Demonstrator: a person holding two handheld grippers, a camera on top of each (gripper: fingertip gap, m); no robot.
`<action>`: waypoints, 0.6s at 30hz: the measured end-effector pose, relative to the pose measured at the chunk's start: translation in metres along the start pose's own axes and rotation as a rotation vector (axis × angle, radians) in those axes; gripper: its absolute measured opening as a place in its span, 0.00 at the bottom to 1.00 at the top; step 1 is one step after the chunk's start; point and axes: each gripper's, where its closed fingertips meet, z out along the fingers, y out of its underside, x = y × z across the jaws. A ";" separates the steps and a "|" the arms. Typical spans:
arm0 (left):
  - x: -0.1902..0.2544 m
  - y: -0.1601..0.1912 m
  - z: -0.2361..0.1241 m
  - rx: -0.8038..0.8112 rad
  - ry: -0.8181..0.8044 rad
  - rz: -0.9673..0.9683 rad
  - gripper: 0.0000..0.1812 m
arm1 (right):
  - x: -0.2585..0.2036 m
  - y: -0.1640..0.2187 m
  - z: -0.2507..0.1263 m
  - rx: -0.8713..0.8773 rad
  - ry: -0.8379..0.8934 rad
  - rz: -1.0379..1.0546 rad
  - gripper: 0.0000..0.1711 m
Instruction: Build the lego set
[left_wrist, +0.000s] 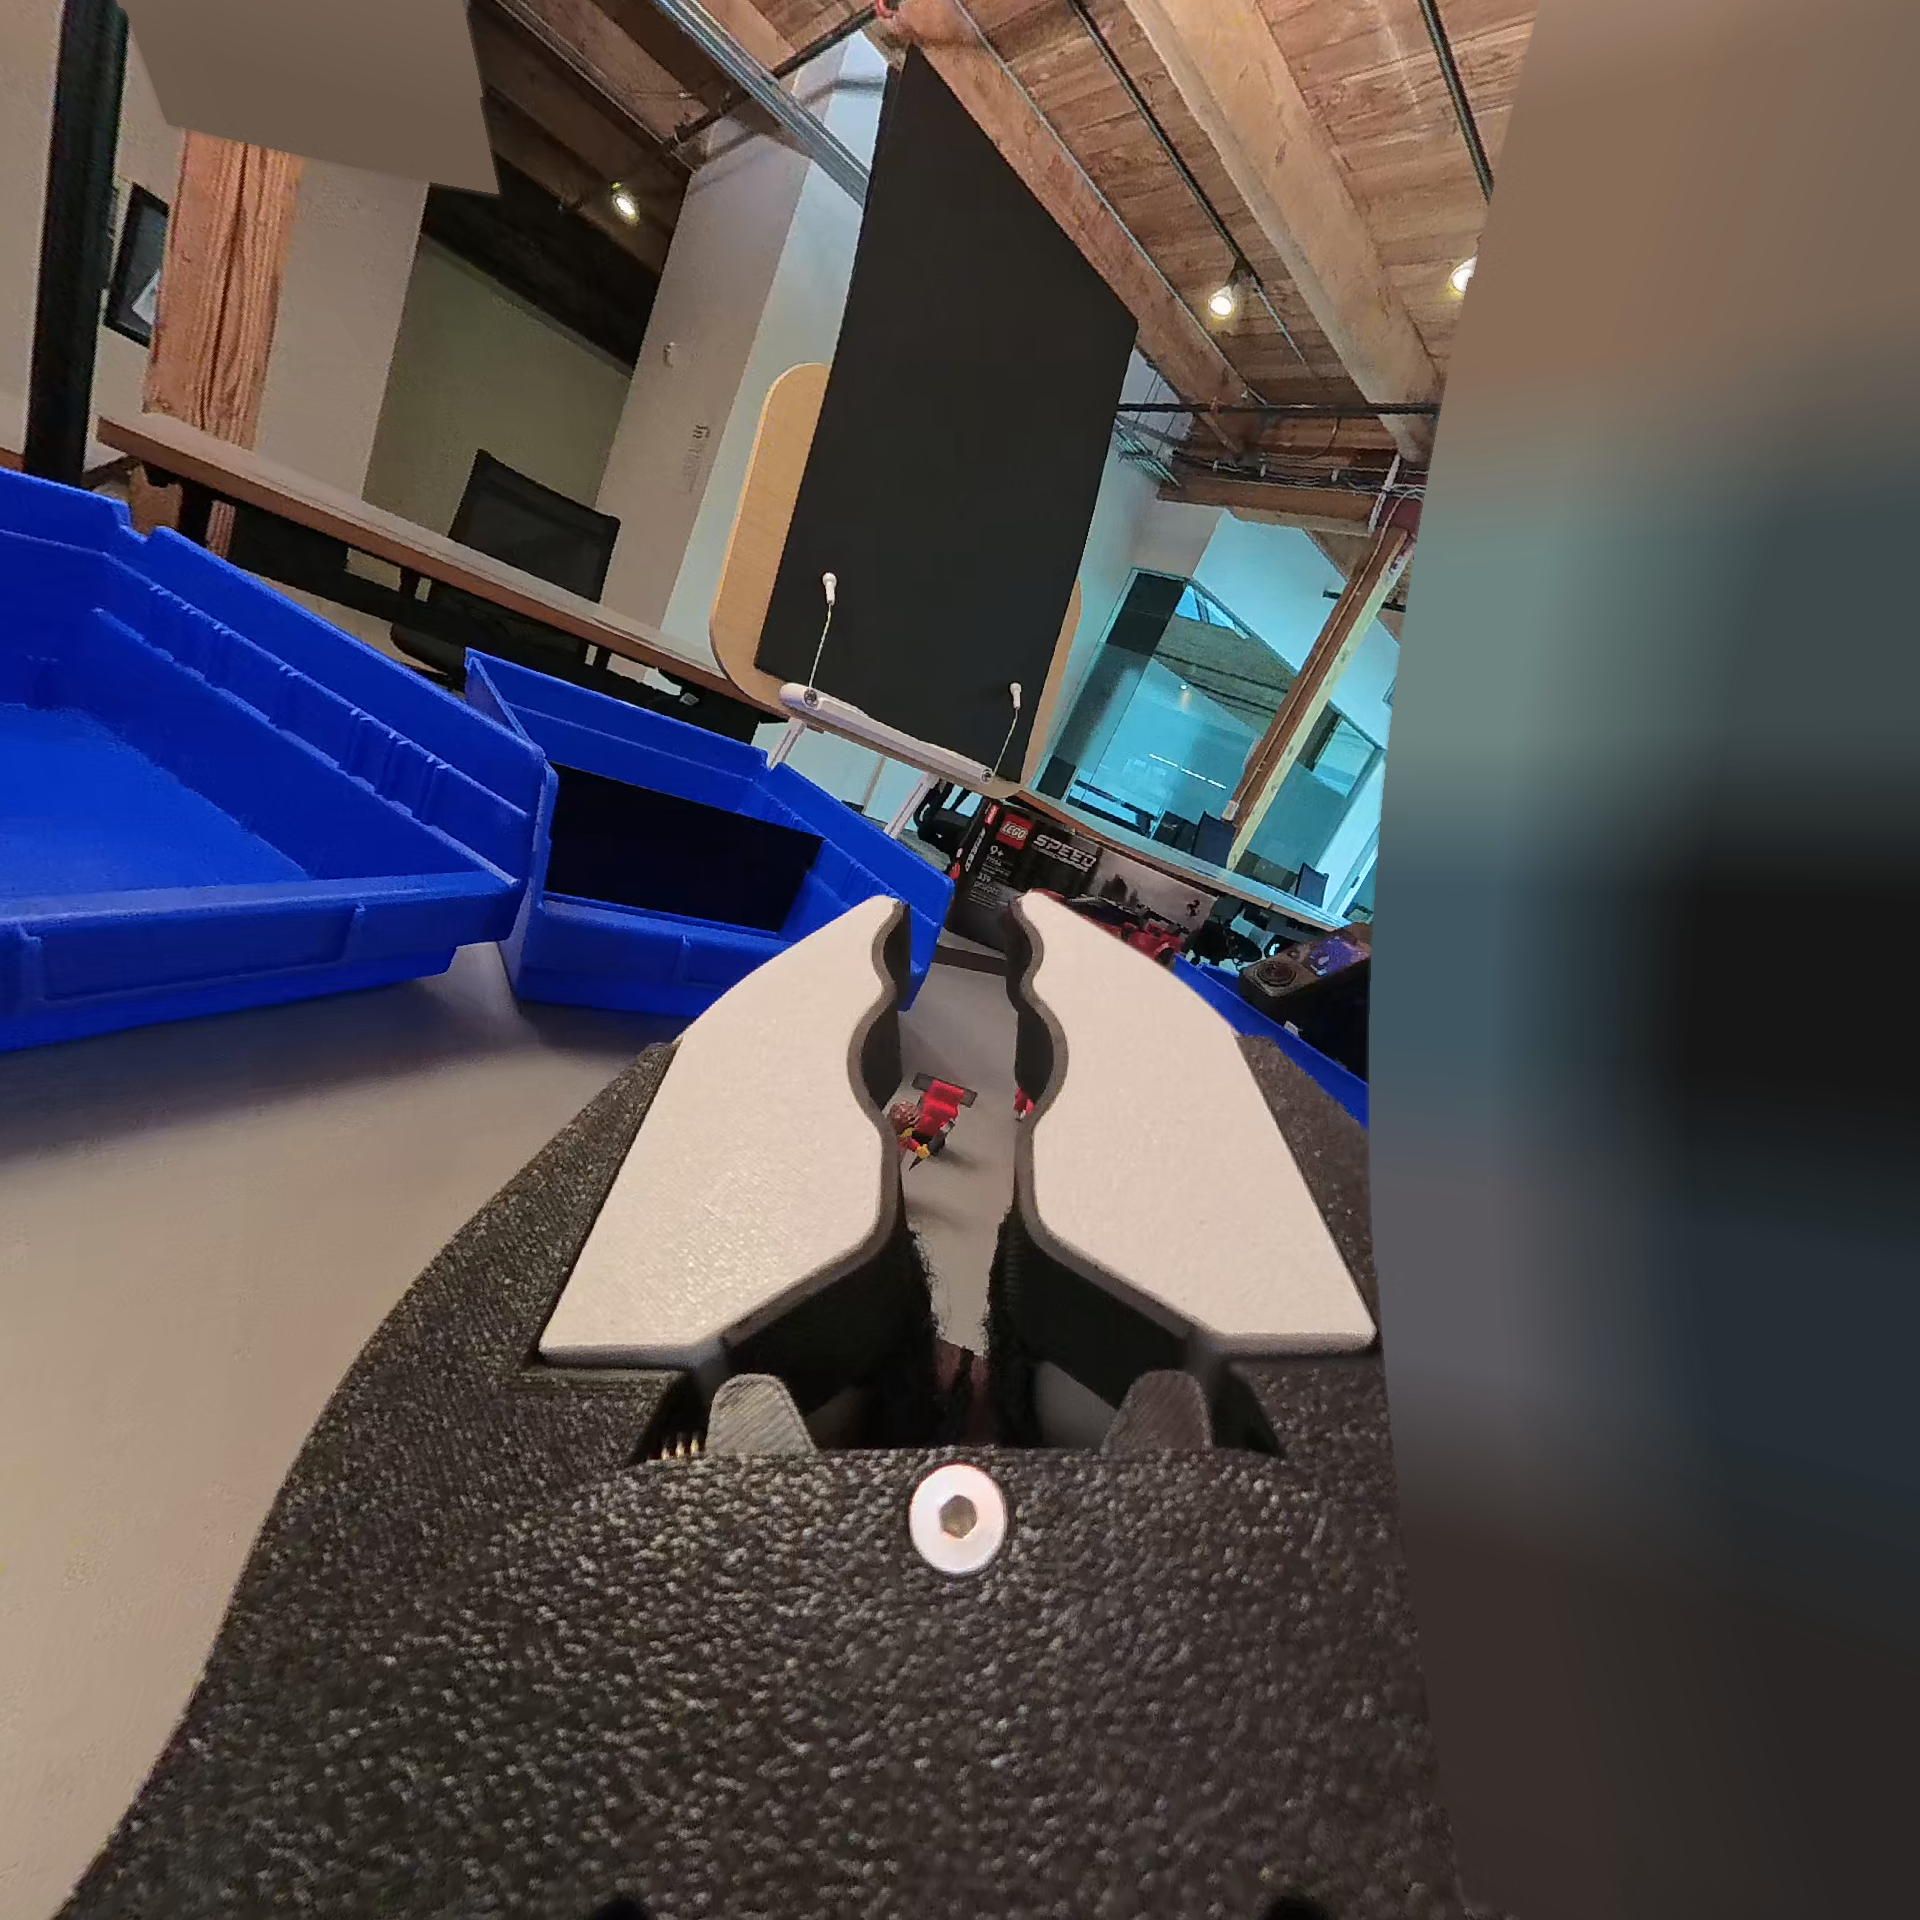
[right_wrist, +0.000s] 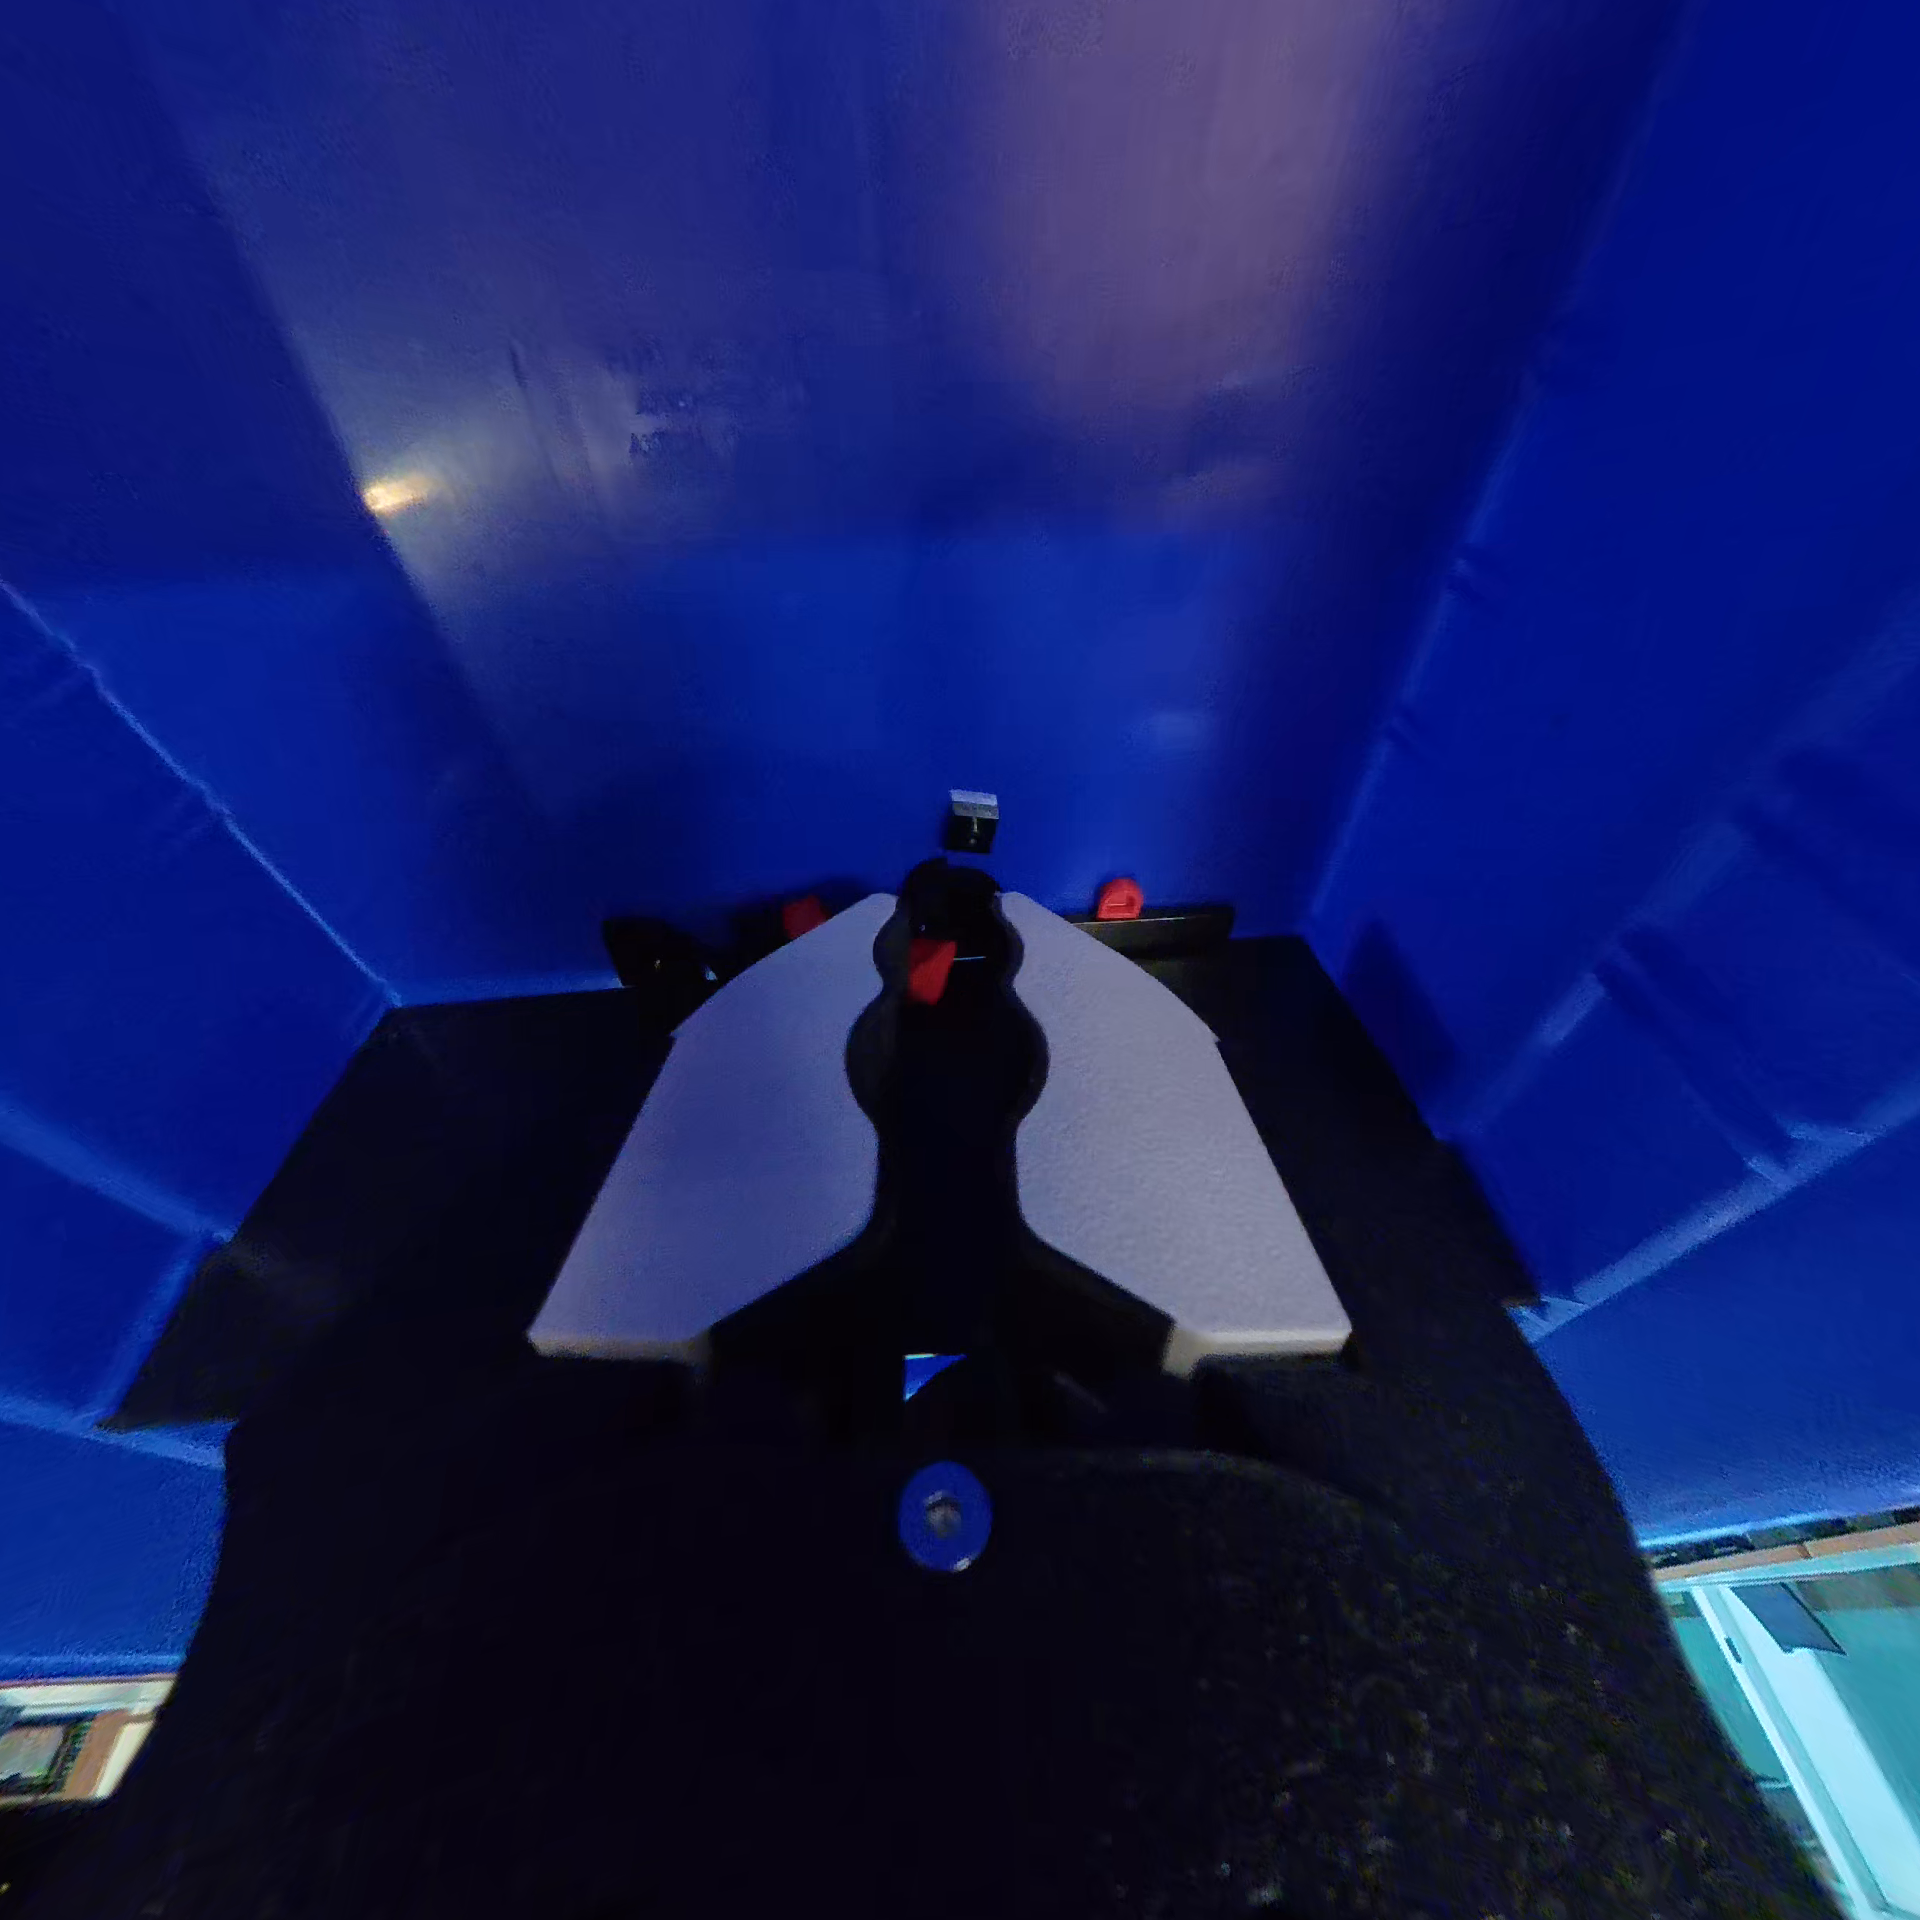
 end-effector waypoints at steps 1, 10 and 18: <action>0.000 -0.001 -0.001 0.003 0.000 0.003 0.09 | -0.001 0.000 -0.001 0.002 -0.005 -0.008 0.08; 0.009 -0.008 -0.004 0.003 0.024 0.036 0.09 | -0.007 -0.007 -0.043 0.286 -0.051 0.088 0.03; 0.022 -0.007 -0.009 -0.011 0.056 0.071 0.09 | -0.023 -0.018 -0.066 0.517 -0.087 0.148 0.03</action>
